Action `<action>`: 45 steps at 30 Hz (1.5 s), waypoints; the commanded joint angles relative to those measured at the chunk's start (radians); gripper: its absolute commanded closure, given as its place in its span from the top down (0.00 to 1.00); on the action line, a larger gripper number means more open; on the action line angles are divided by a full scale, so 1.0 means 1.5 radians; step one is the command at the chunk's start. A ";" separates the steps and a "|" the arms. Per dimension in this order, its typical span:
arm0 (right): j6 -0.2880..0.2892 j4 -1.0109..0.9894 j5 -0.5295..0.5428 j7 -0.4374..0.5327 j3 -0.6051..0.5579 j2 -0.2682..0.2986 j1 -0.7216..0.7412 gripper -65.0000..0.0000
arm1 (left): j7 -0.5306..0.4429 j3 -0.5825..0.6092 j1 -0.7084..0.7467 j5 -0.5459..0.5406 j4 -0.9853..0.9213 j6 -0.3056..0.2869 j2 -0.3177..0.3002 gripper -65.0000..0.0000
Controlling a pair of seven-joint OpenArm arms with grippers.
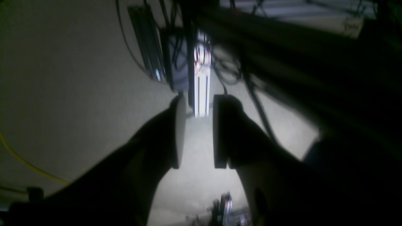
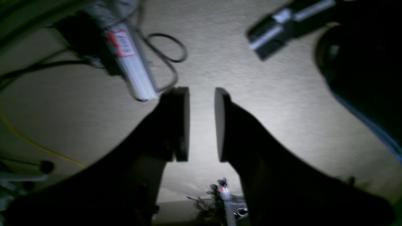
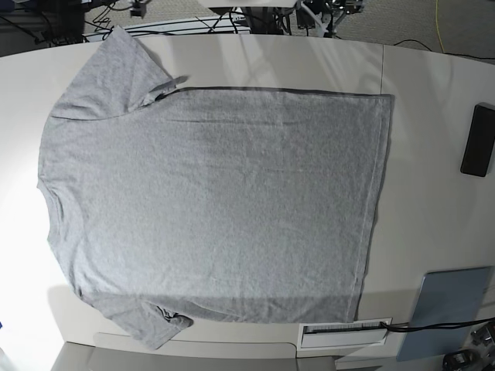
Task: Fold the T-shirt properly
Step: 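Move both grippers from rest toward the grey T-shirt's side edge, then grasp the hem corner of the shirt with the left gripper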
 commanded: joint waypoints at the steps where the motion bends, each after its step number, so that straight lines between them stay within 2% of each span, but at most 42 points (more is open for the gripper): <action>1: 0.008 0.033 0.021 -0.006 -0.008 0.011 -0.023 0.22 | 0.012 -0.001 0.015 -0.016 0.030 -0.008 -0.011 0.25; 10: 0.005 0.354 0.101 -0.069 -0.148 0.085 -0.235 0.22 | 0.135 -0.001 0.164 -0.151 0.292 -0.028 -0.093 0.25; 15: 0.005 0.564 0.176 -0.086 -0.168 0.140 -0.369 0.22 | 0.158 -0.001 0.282 -0.197 0.475 -0.030 -0.155 0.25; 18: 0.005 0.695 0.186 -0.101 -0.163 0.185 -0.445 0.22 | 0.158 -0.001 0.349 -0.196 0.592 -0.033 -0.204 0.25; 20: 0.004 0.772 0.186 -0.110 -0.148 0.215 -0.486 0.22 | 0.158 -0.001 0.384 -0.178 0.668 -0.033 -0.239 0.25; 25: 0.004 0.924 0.186 -0.172 -0.071 0.260 -0.536 0.22 | 0.158 -0.001 0.431 -0.066 0.849 -0.033 -0.315 0.25; 28: 0.004 0.996 0.186 -0.207 -0.019 0.282 -0.540 0.22 | 0.158 -0.001 0.427 0.003 0.942 -0.033 -0.353 0.25; 32: 0.004 1.066 0.183 -0.214 0.041 0.312 -0.537 0.22 | 0.158 -0.001 0.396 0.086 1.018 -0.033 -0.391 0.25; 36: 0.005 1.119 0.161 -0.232 0.088 0.316 -0.530 0.22 | 0.157 -0.001 0.347 0.112 1.020 -0.036 -0.405 0.25; 40: 0.004 1.156 0.148 -0.232 0.108 0.316 -0.530 0.22 | 0.111 0.000 0.296 0.130 0.998 -0.096 -0.405 0.37; 42: 0.004 1.167 0.137 -0.233 0.108 0.316 -0.530 0.22 | 0.087 0.000 0.272 0.135 0.982 -0.107 -0.405 0.41; 45: 0.004 1.172 0.117 -0.235 0.108 0.316 -0.530 0.22 | 0.088 0.000 0.243 0.140 0.963 -0.117 -0.408 0.42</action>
